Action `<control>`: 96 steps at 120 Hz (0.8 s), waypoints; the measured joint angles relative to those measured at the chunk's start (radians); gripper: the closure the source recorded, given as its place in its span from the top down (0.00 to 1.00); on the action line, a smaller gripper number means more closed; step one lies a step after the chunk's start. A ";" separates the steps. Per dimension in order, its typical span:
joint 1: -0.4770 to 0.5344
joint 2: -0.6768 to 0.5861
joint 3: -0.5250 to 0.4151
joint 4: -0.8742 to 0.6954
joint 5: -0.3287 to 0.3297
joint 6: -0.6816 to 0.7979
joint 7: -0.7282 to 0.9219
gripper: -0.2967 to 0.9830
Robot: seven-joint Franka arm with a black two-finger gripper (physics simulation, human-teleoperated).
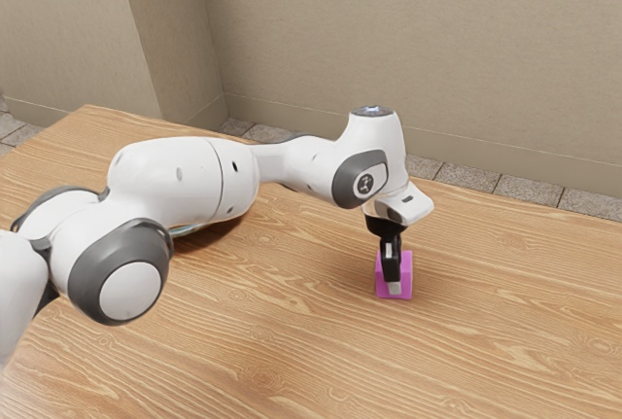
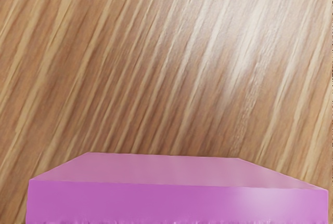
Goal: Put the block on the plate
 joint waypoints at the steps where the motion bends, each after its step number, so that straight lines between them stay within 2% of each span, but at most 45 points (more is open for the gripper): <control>1: 0.000 -0.001 0.000 -0.001 0.000 0.000 0.000 0.56; 28: 0.002 -0.039 0.011 -0.029 0.002 -0.001 -0.002 0.53; 45: 0.014 -0.119 0.018 -0.091 0.005 0.001 -0.003 0.52; 76: 0.088 -0.267 0.046 -0.192 0.020 0.008 -0.007 0.51; 96: 0.134 -0.312 0.081 -0.214 0.028 0.008 -0.009 0.51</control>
